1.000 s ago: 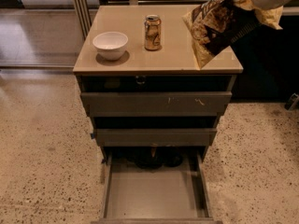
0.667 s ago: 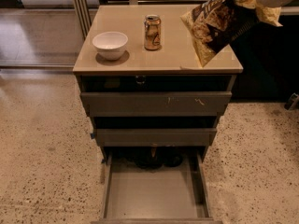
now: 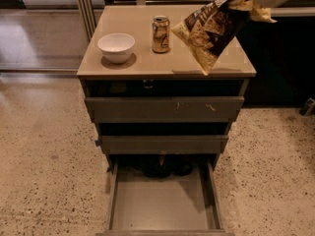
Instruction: Pick brown chip bag from bottom drawer and place on counter
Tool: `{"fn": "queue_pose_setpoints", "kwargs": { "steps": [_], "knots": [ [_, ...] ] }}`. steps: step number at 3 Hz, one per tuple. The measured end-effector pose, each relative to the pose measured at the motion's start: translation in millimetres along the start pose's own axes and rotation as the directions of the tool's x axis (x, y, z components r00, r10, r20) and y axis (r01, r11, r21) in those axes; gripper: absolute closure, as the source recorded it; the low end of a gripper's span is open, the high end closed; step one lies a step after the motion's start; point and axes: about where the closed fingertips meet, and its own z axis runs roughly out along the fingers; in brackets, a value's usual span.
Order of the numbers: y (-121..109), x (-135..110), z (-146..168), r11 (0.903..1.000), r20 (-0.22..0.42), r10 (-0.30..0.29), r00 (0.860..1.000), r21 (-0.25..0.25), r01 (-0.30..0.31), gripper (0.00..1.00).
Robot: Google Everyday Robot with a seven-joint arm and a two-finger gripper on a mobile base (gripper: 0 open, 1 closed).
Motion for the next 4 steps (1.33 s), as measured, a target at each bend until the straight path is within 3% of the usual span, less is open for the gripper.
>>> {"fn": "queue_pose_setpoints", "kwargs": {
  "steps": [2,4],
  "knots": [
    [-5,-23,44,0.9989,0.122,-0.041,0.992,-0.016,0.043,1.0],
    [3,-47,79,0.9941,0.166,-0.079,0.983,-0.059,0.09,1.0]
  ]
}}
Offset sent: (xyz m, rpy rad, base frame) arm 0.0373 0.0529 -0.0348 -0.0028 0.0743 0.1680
